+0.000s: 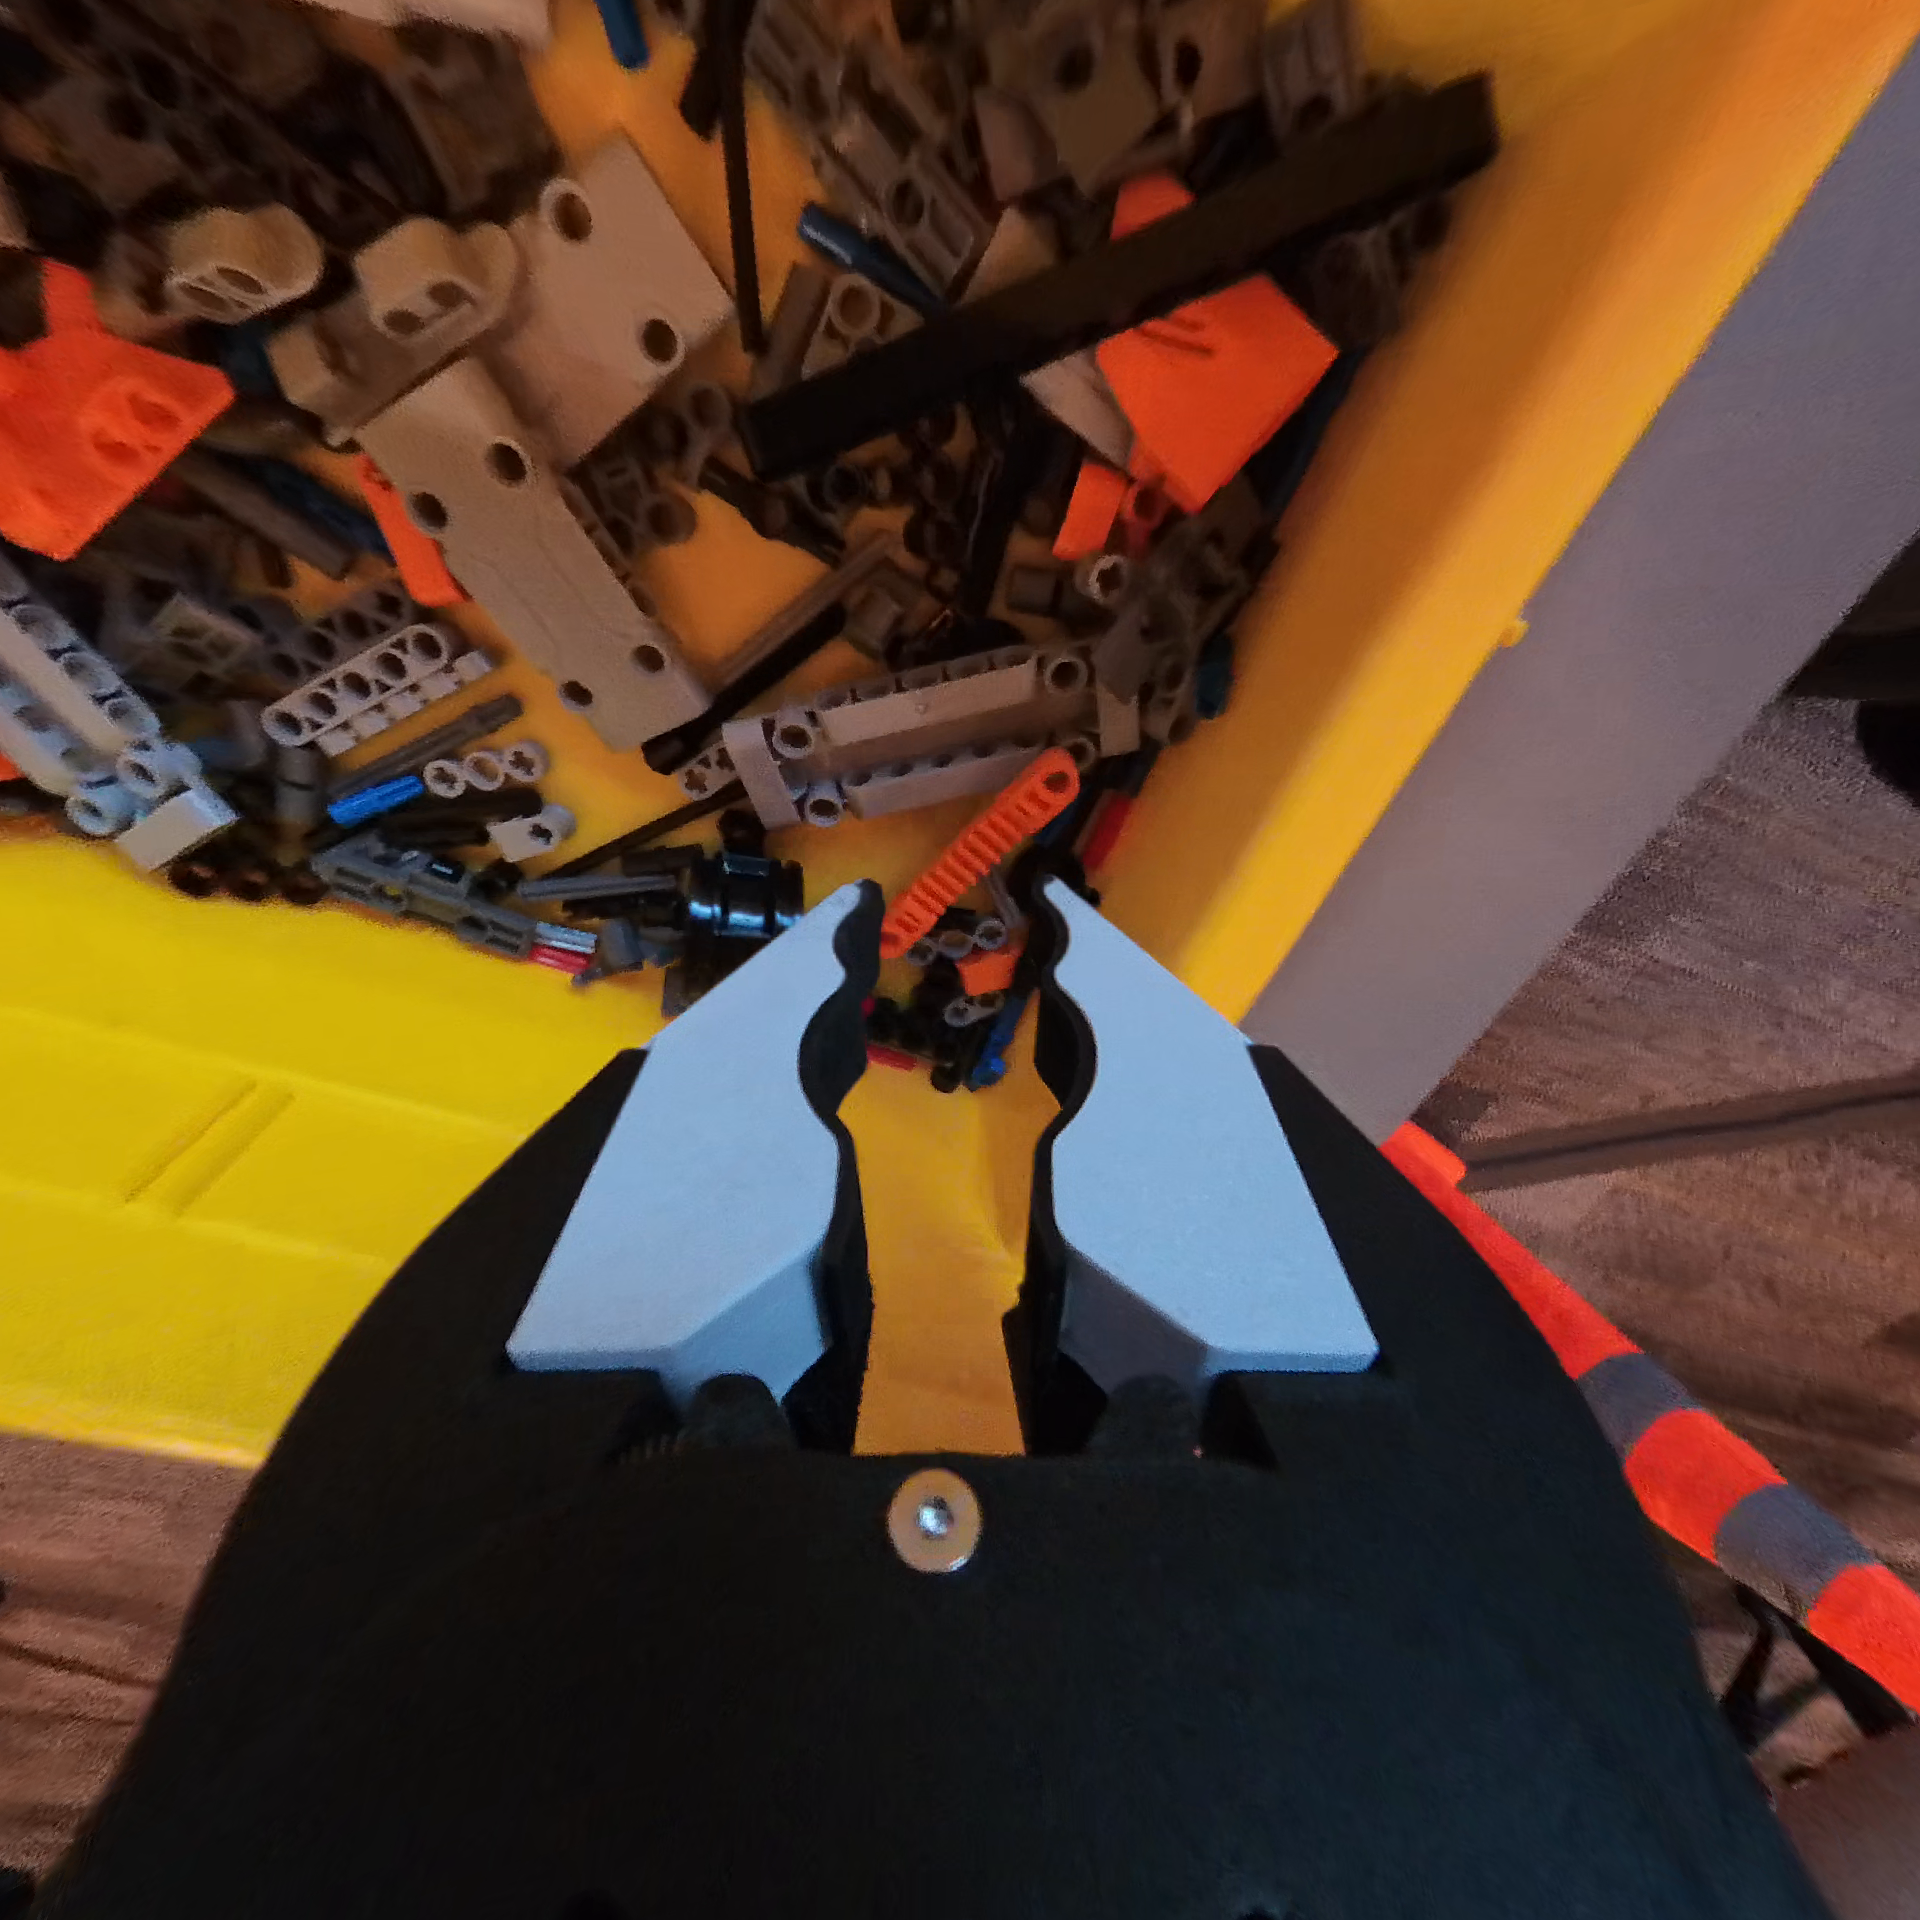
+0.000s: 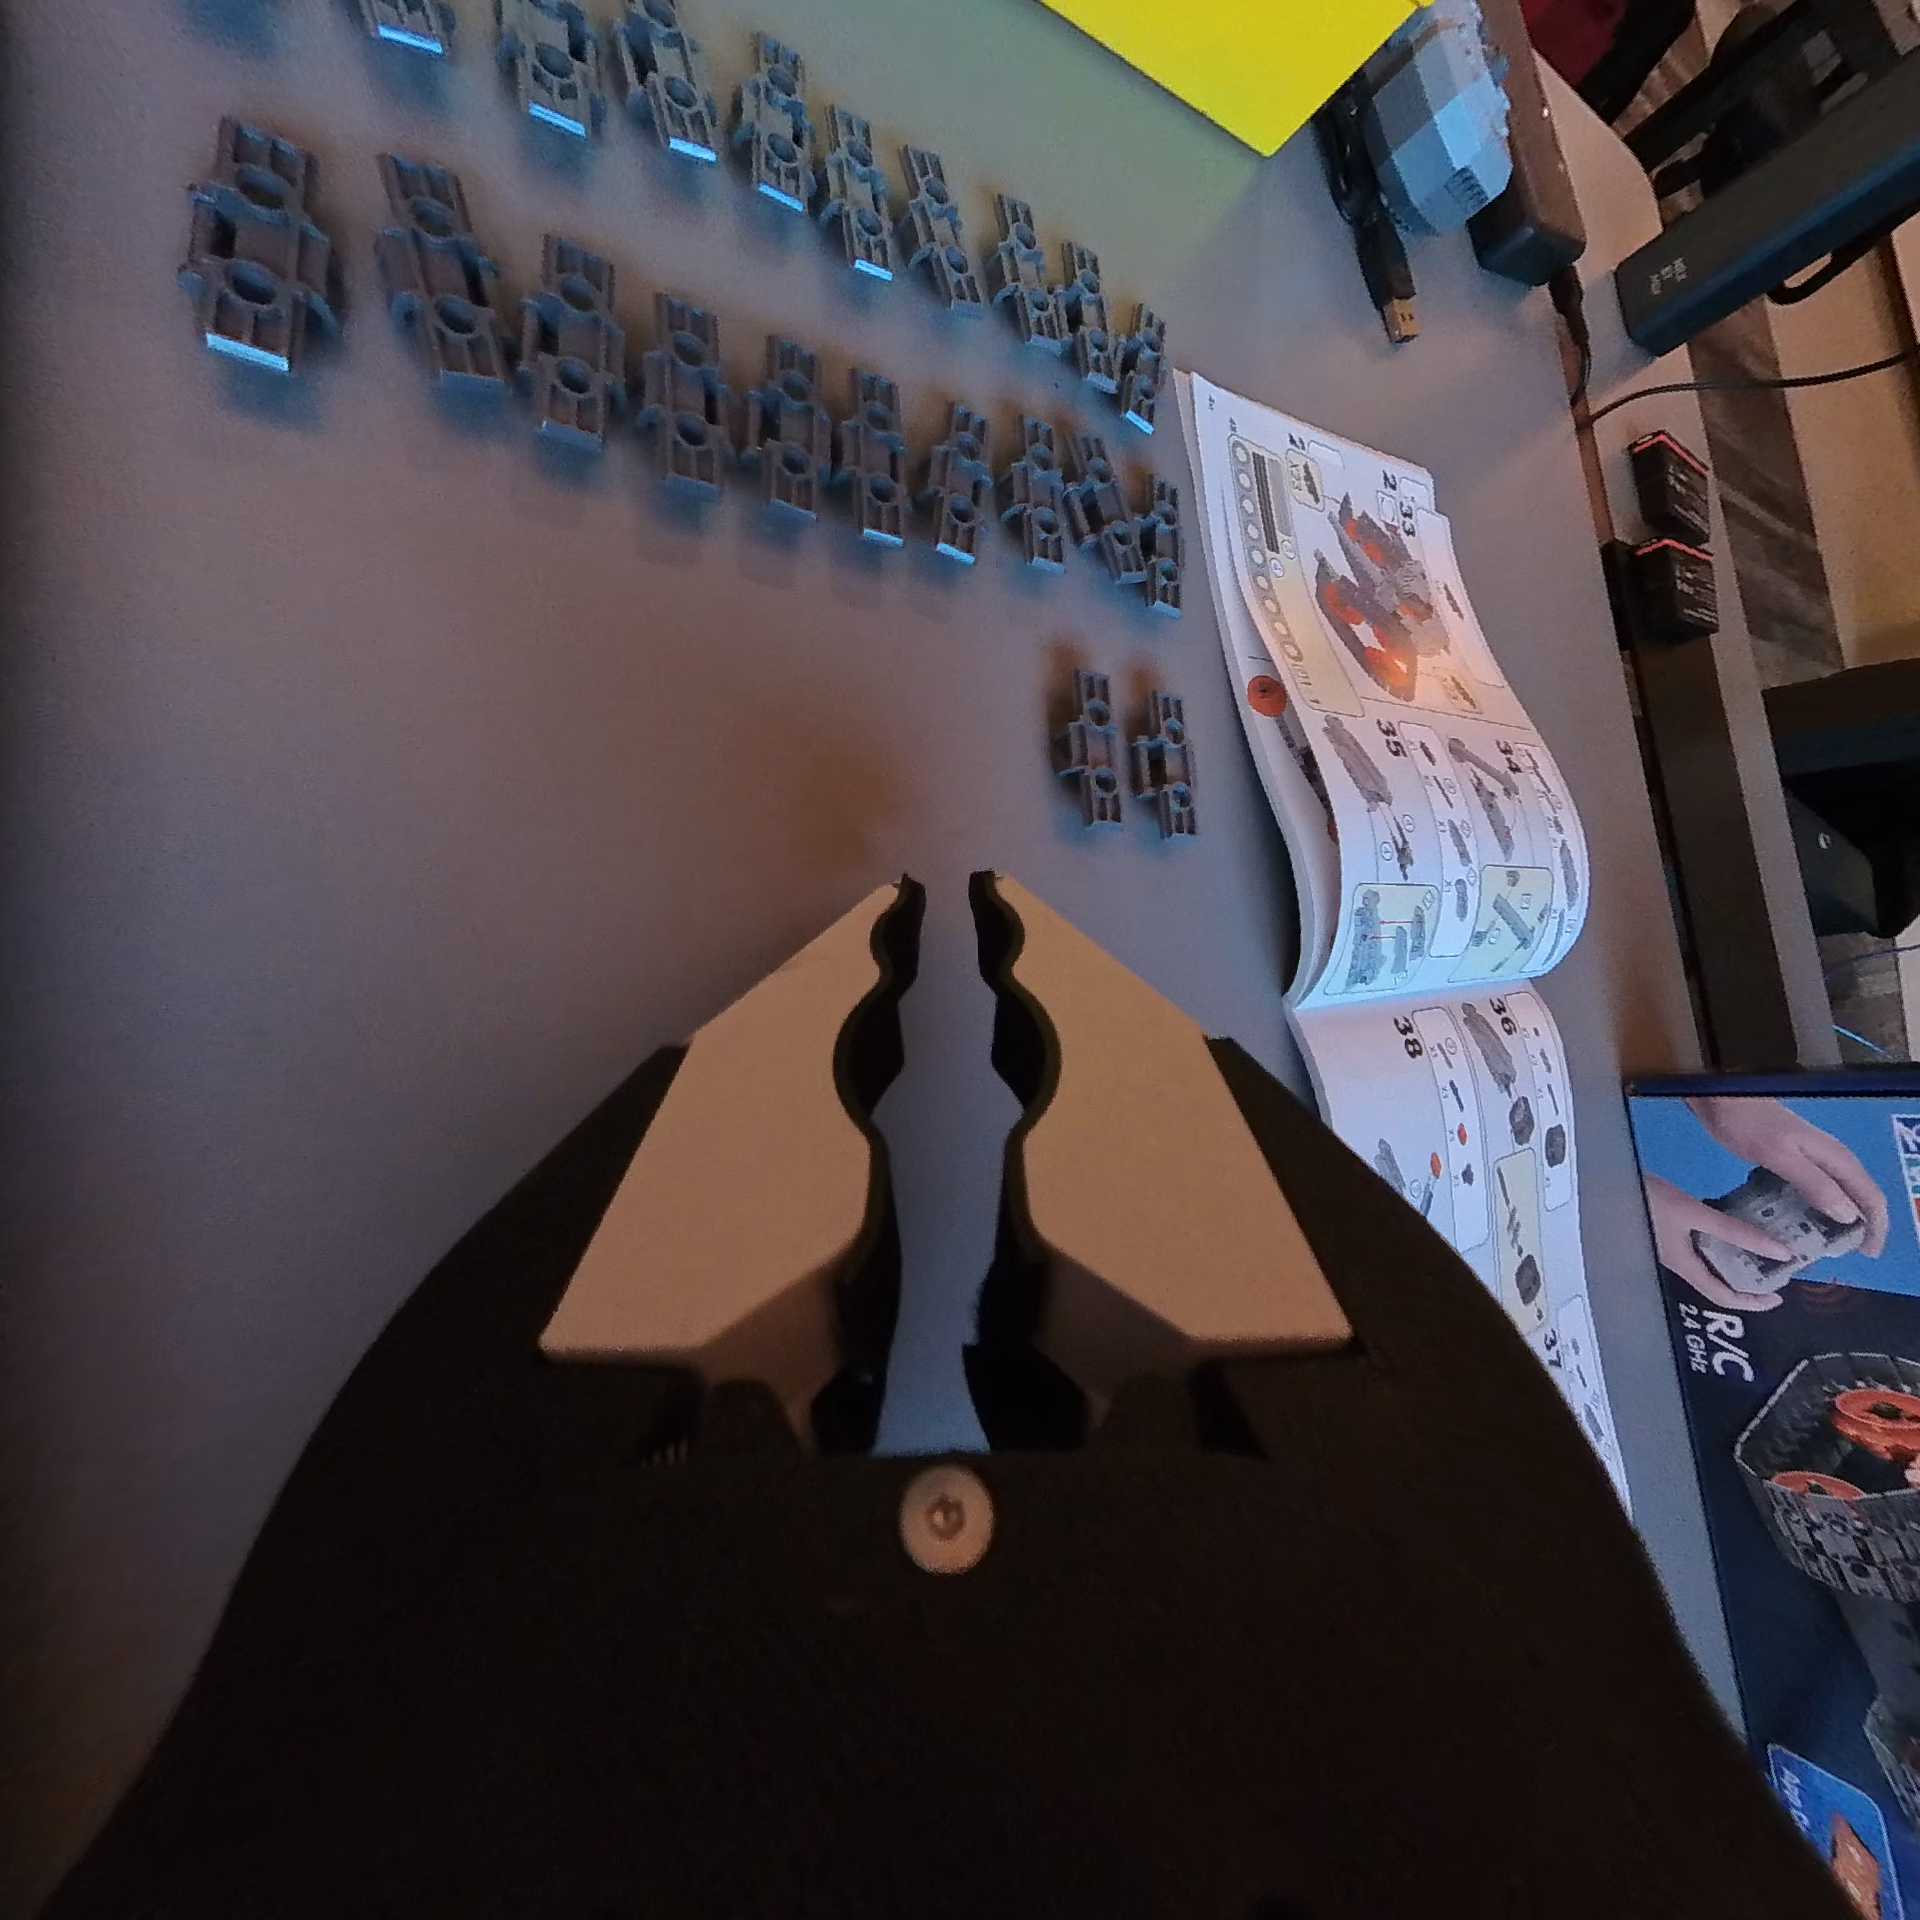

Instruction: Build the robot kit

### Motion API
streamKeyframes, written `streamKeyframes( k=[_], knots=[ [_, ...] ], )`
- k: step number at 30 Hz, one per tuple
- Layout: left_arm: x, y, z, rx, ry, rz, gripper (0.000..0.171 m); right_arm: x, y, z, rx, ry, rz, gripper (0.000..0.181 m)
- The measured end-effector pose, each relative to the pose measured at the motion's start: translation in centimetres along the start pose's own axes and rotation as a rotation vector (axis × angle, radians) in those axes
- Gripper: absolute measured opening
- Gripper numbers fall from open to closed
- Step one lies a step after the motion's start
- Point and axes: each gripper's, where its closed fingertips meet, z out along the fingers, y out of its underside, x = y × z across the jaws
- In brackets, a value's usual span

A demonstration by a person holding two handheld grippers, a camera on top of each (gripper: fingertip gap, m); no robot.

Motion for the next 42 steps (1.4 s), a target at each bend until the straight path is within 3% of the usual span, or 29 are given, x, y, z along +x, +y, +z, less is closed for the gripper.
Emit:
streamKeyframes(
  k=[7, 12, 17, 22, 25, 37, 42],
  knots=[
    [1.5, 0.7, 0.5, -0.009, 0.125, -0.005, 0.006, 0.1, 0.4, -0.1, -0.003, -0.002, 0.015, 0.009],
    [0.7, 0.0, -0.8, 0.043, 0.147, -0.066, 0.027, 0.0, 0.5, 0.2, -0.004, -0.020, 0.013, 0.009],
    [-4.4, -2.5, -2.3, 0.159, -0.014, -0.110, 0.029, 0.0, 0.7, 0.1, -0.007, -0.023, 0.017, 0.009],
    [-11.8, -6.4, -3.3, 0.266, -0.185, -0.305, 0.027, 0.2, 0.7, 0.0, -0.003, -0.018, 0.026, 0.009],
    [-14.5, -8.4, -3.1, 0.282, -0.273, -0.272, 0.024, 0.3, 0.7, -0.1, -0.002, -0.016, 0.028, 0.009],
    [-18.4, -10.7, -0.9, 0.225, -0.383, -0.203, 0.024, 1.1, 1.3, -0.6, 0.004, -0.003, 0.040, 0.009],
    [-18.4, -12.6, -1.2, 0.259, -0.531, 0.031, 0.020, 0.9, 1.6, -0.7, -0.004, -0.013, 0.026, 0.009]
  ],
)
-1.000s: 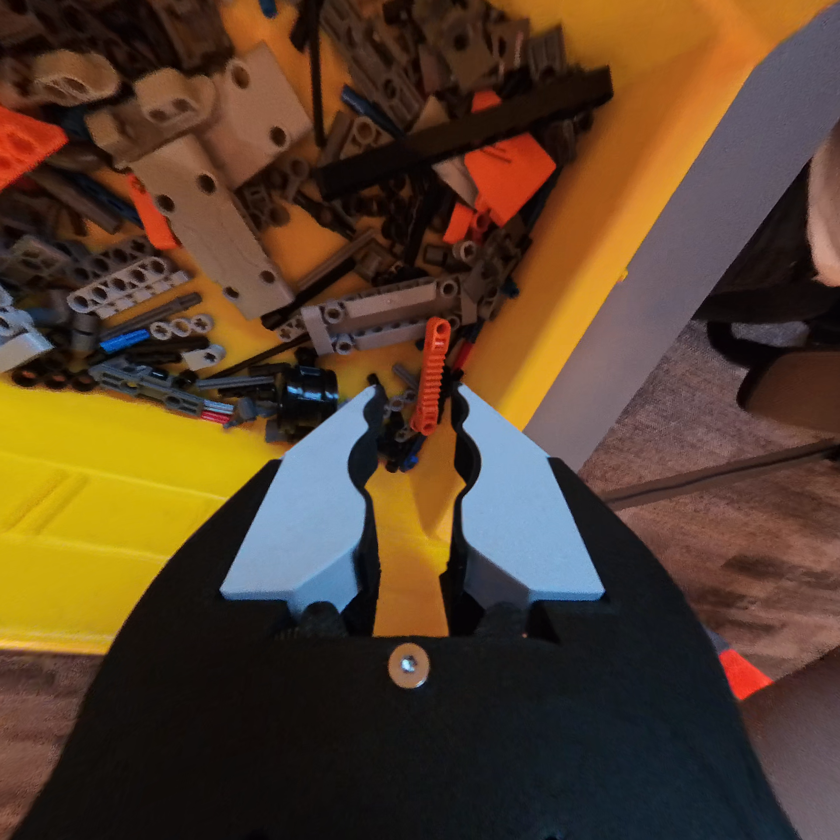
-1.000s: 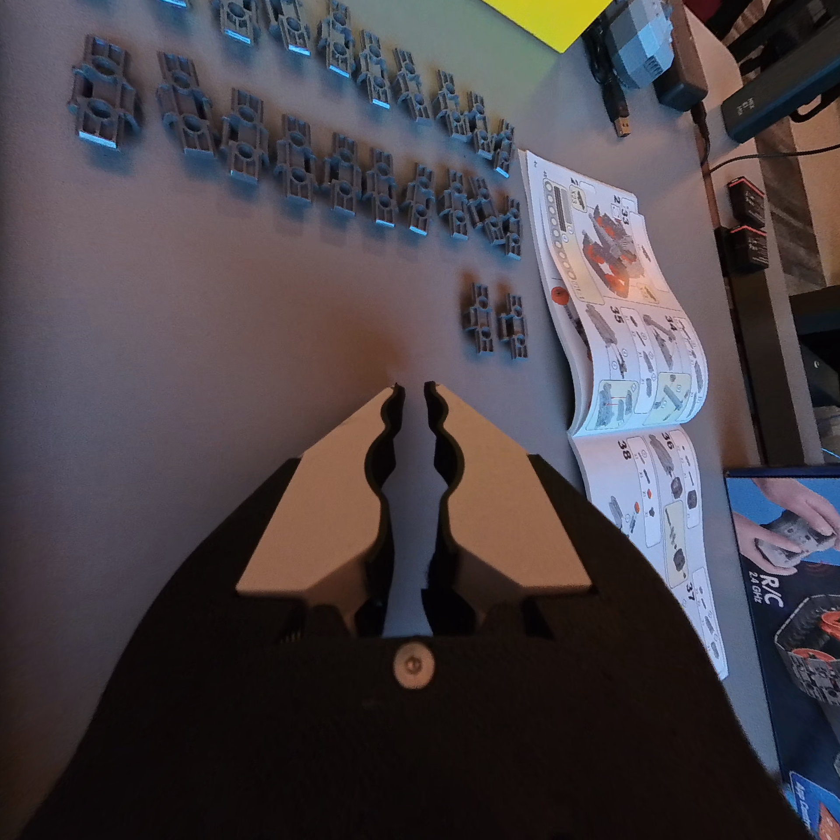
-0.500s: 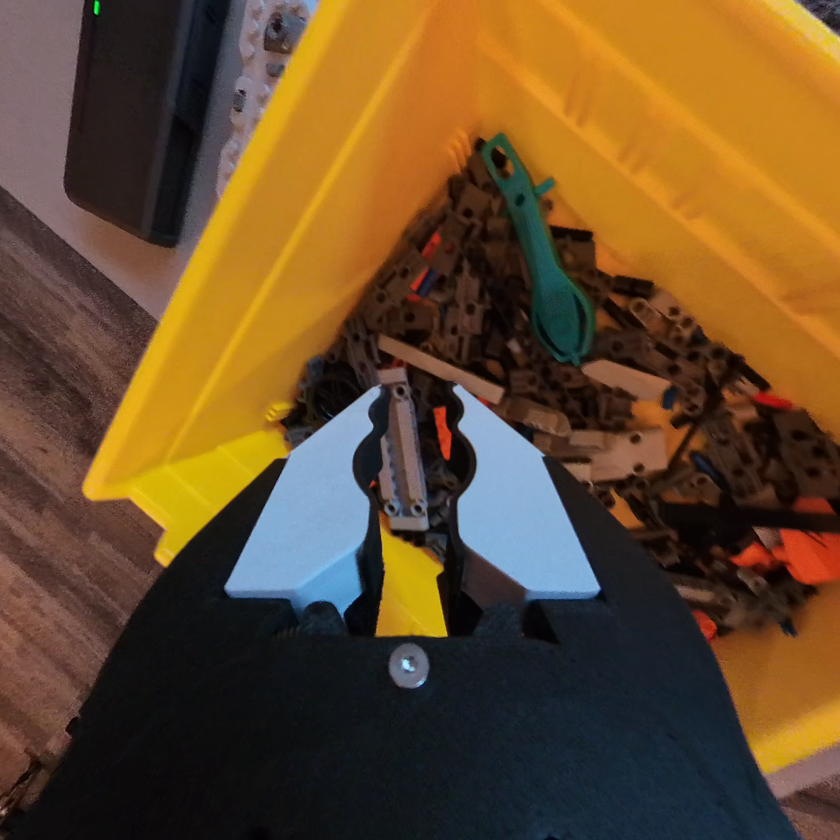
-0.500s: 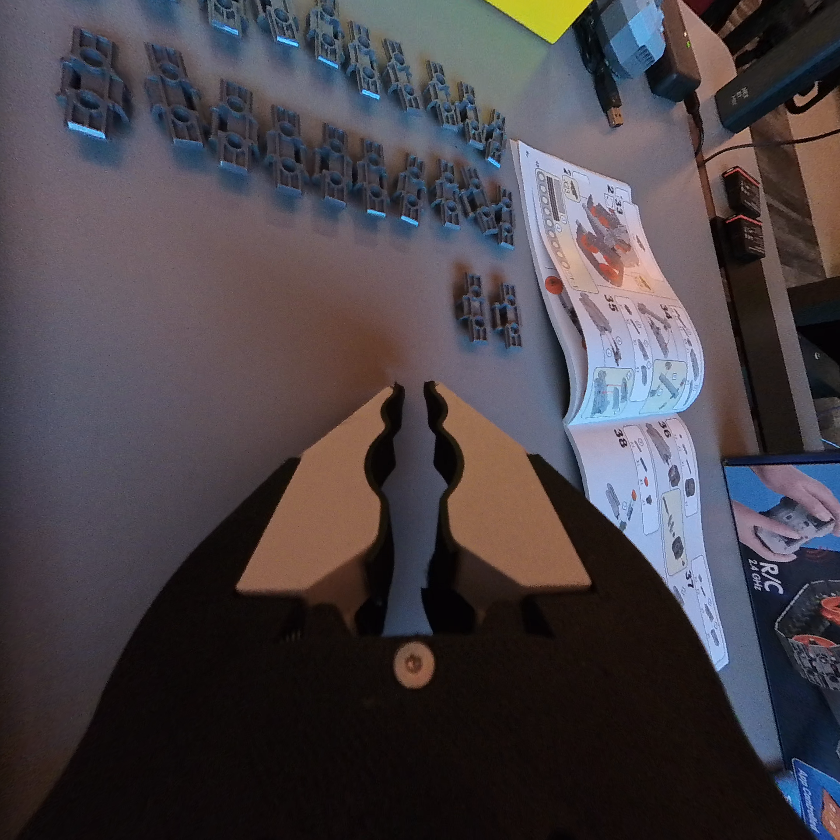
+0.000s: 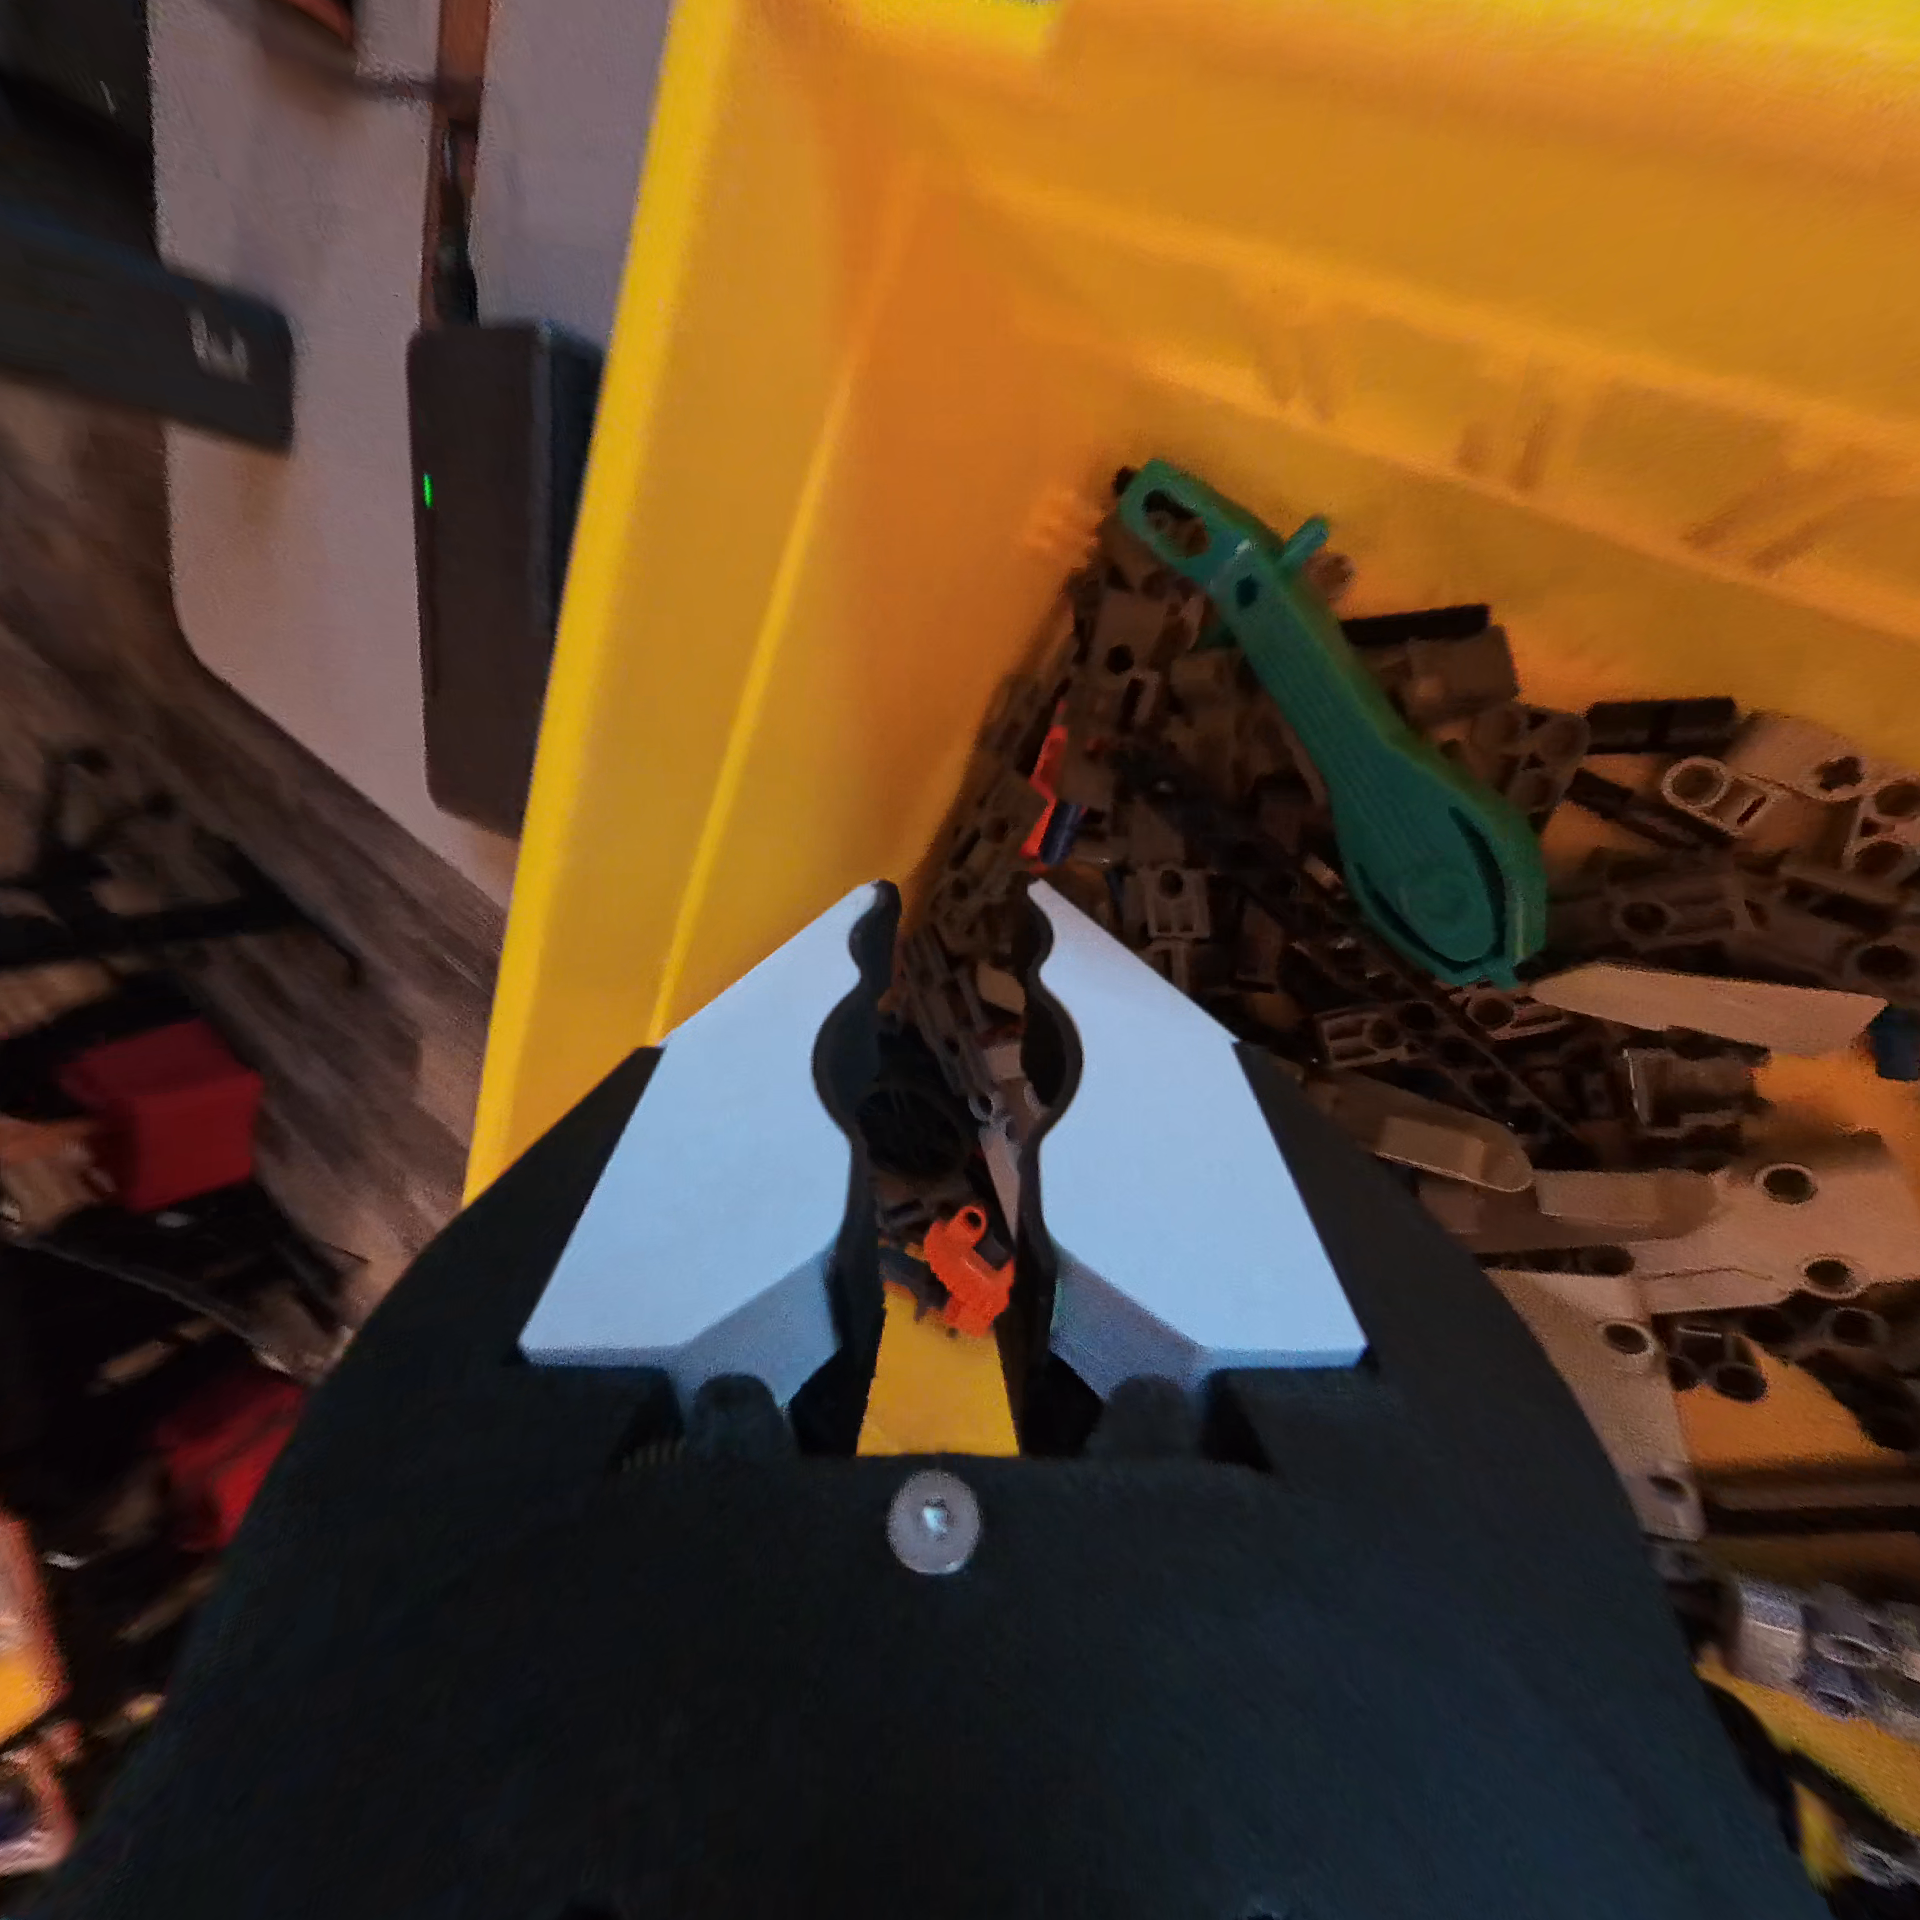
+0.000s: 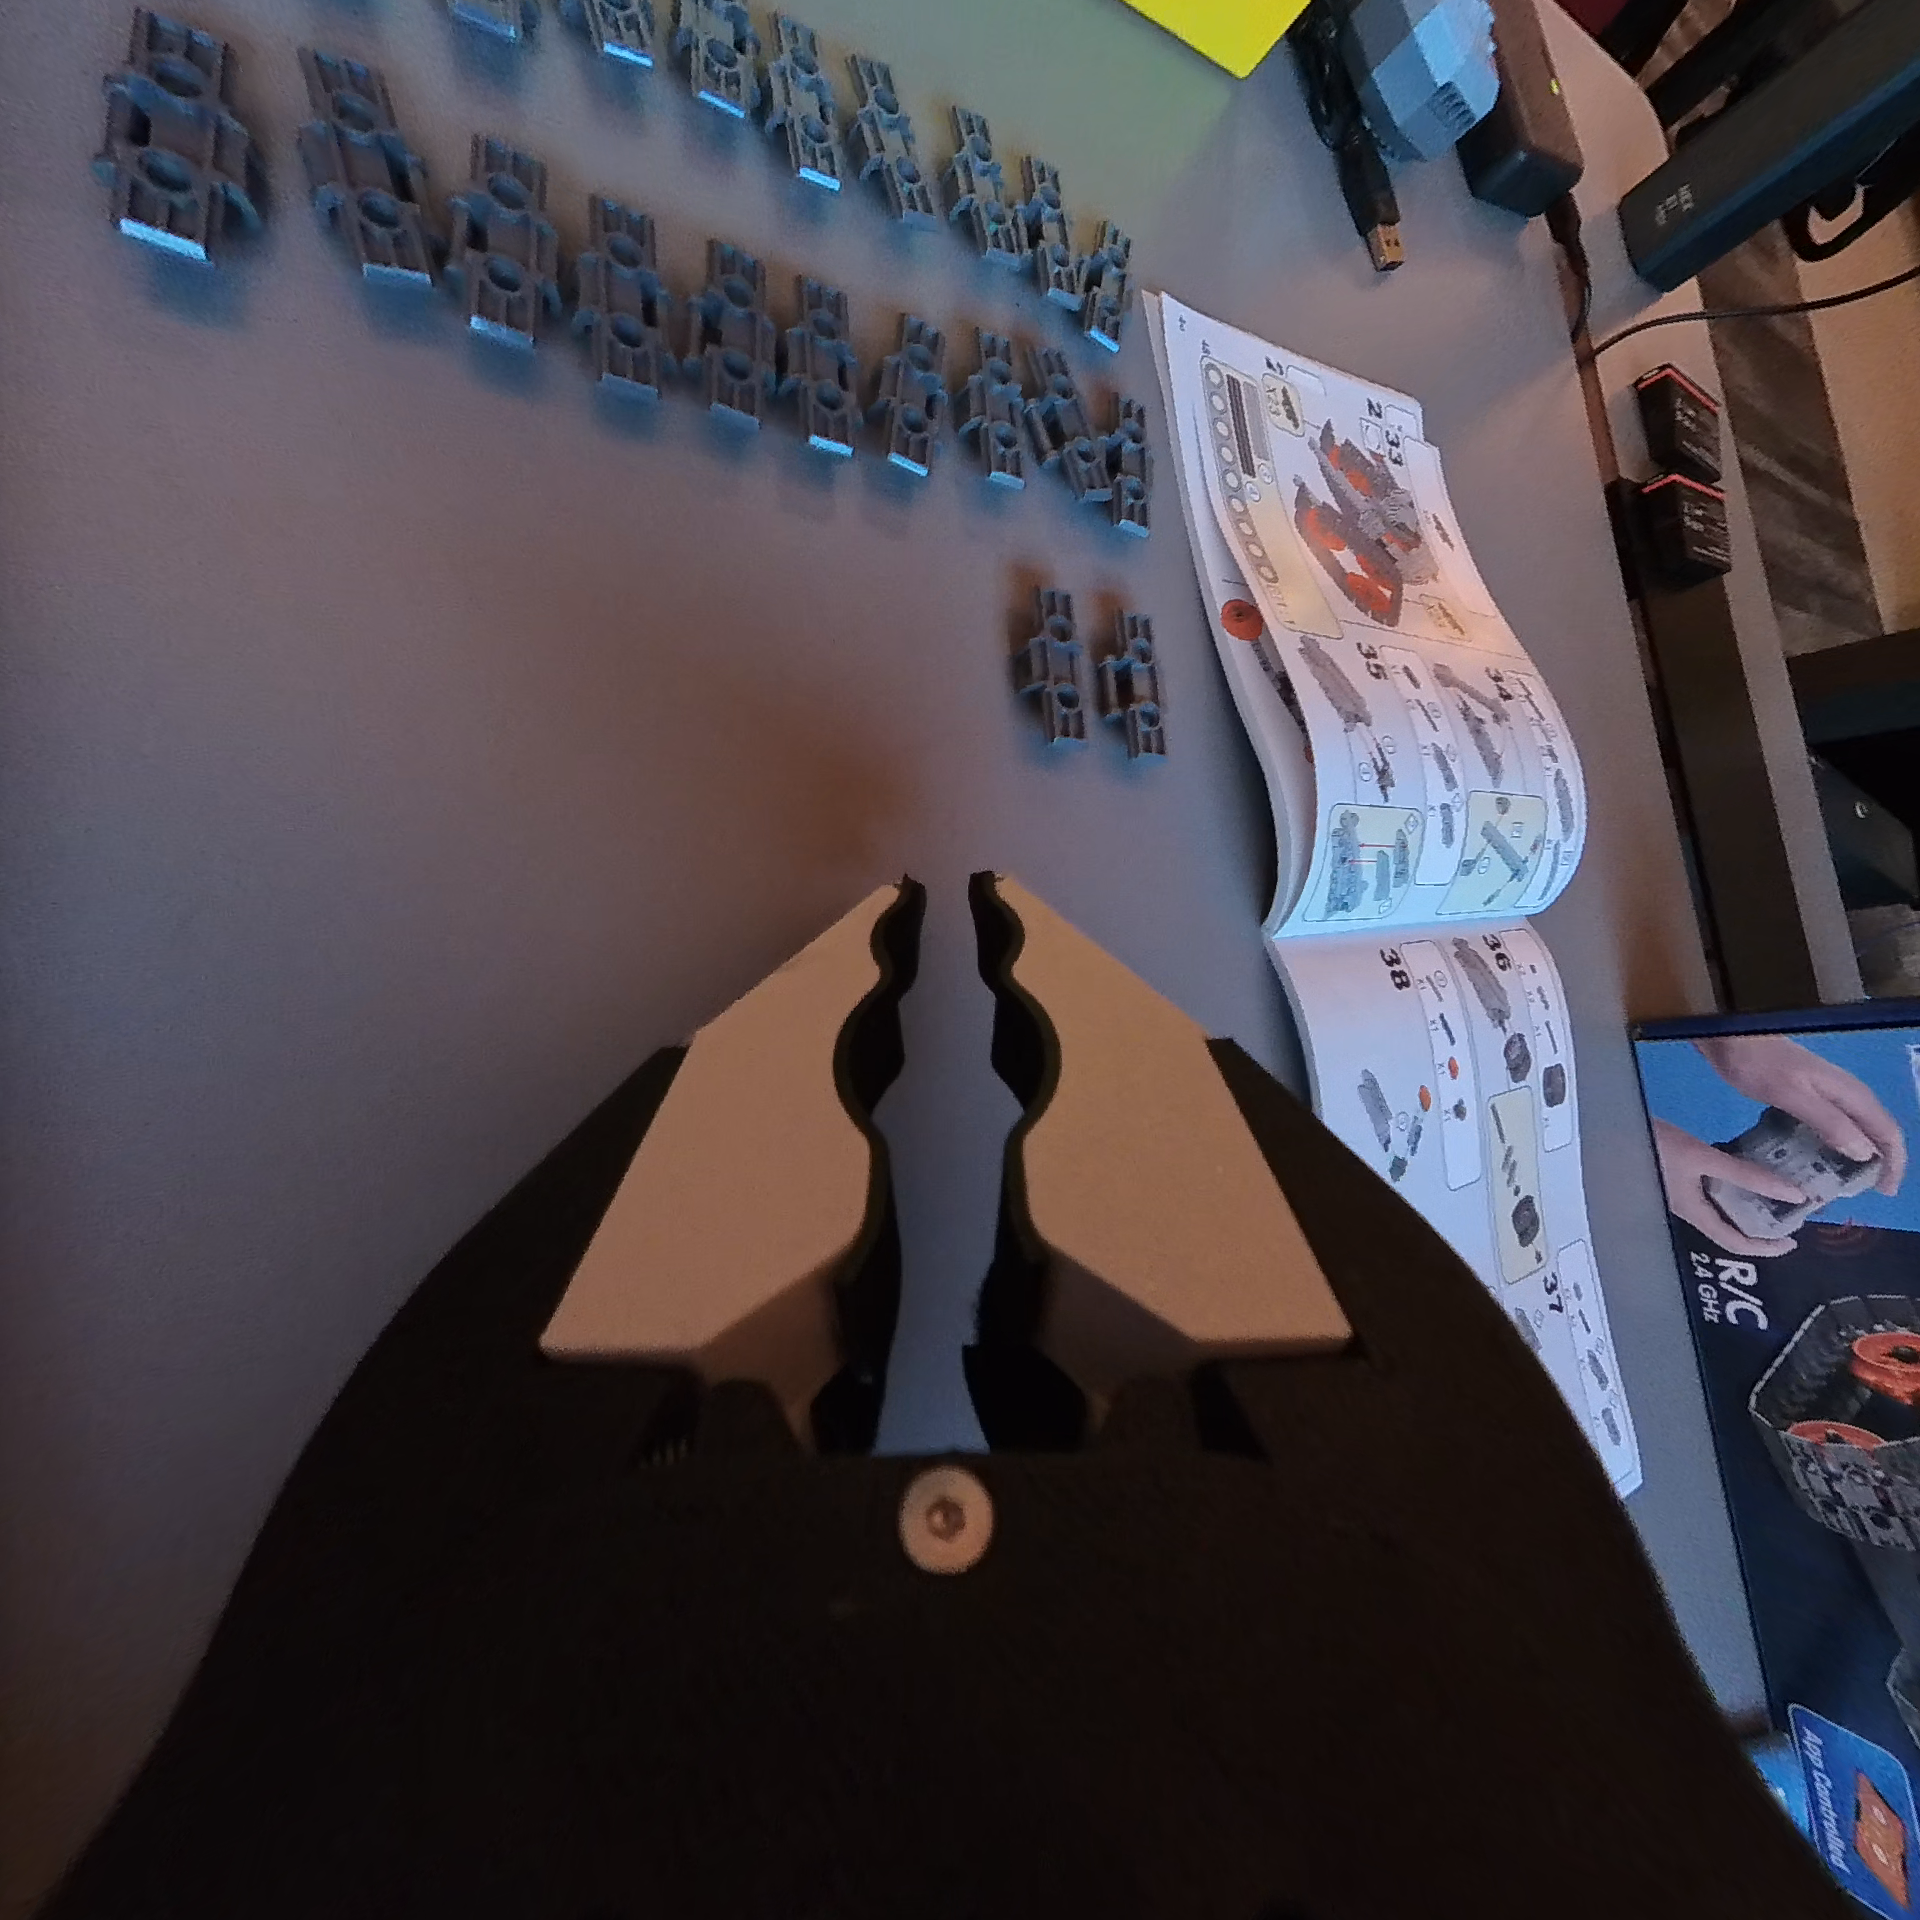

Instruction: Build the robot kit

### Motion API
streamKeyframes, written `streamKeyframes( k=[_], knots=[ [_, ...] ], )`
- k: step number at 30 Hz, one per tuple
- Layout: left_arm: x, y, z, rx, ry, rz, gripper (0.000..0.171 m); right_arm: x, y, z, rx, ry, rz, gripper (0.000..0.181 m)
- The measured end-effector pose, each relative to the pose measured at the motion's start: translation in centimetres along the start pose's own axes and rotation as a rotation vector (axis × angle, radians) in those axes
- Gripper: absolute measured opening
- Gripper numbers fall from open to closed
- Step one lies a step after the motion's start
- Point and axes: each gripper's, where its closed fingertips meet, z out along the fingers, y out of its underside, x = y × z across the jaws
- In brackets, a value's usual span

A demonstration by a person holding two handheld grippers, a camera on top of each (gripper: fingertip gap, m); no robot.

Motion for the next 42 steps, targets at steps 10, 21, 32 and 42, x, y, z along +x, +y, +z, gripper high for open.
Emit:
streamKeyframes(
  k=[10, 21, 32, 42],
  knots=[
    [1.1, 0.1, 1.2, -0.034, 0.060, 0.035, 0.006, -0.3, 0.0, -0.4, -0.011, 0.012, -0.045, 0.009],
    [0.2, -0.5, -3.4, 0.068, -0.001, -0.131, 0.002, -0.9, -0.7, -1.0, -0.004, 0.021, -0.106, 0.009],
    [12.6, -13.8, -16.8, 0.552, 0.039, -0.092, 0.002, -0.5, -1.6, -2.0, 0.004, 0.067, -0.125, 0.009],
    [21.1, -23.1, -7.8, 0.271, 0.125, 0.313, 0.002, 1.1, 1.8, -2.4, -0.099, 0.104, -0.109, 0.010]
  ],
)
